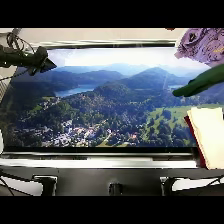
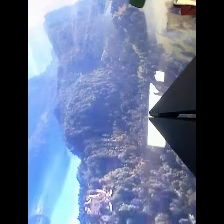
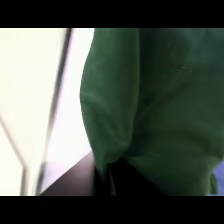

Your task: Fold the clothes and pants, and hang the long-sleeved shirts on hangers.

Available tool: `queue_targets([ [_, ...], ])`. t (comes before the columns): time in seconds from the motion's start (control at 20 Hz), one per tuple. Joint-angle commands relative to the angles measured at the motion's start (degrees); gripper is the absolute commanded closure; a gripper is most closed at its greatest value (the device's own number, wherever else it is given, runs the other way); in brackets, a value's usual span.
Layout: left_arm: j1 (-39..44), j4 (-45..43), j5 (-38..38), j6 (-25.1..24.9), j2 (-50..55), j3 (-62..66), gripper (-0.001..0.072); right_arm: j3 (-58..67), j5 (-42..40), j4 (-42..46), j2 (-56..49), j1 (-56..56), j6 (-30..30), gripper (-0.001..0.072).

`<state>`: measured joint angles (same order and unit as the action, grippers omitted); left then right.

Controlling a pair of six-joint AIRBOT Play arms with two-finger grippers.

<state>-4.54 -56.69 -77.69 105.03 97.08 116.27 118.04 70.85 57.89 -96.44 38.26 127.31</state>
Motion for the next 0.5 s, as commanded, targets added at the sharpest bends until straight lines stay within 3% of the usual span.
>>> queue_targets([
  [0.0,0.0,1.2,-0.8,0.0,-0.4,0.0,0.0693,-0.1,8.1,10.6,2.3,1.9,5.4,0.0689],
  [0.15,0.0,1.2,-2.0,0.0,-1.1,0.0,0.0693,-0.1,14.7,17.0,3.8,2.6,4.4,0.0688],
  [0.45,-0.1,1.2,-2.5,0.0,-1.8,0.0,0.0693,-5.0,19.8,22.4,7.6,2.6,0.9,0.0688],
])
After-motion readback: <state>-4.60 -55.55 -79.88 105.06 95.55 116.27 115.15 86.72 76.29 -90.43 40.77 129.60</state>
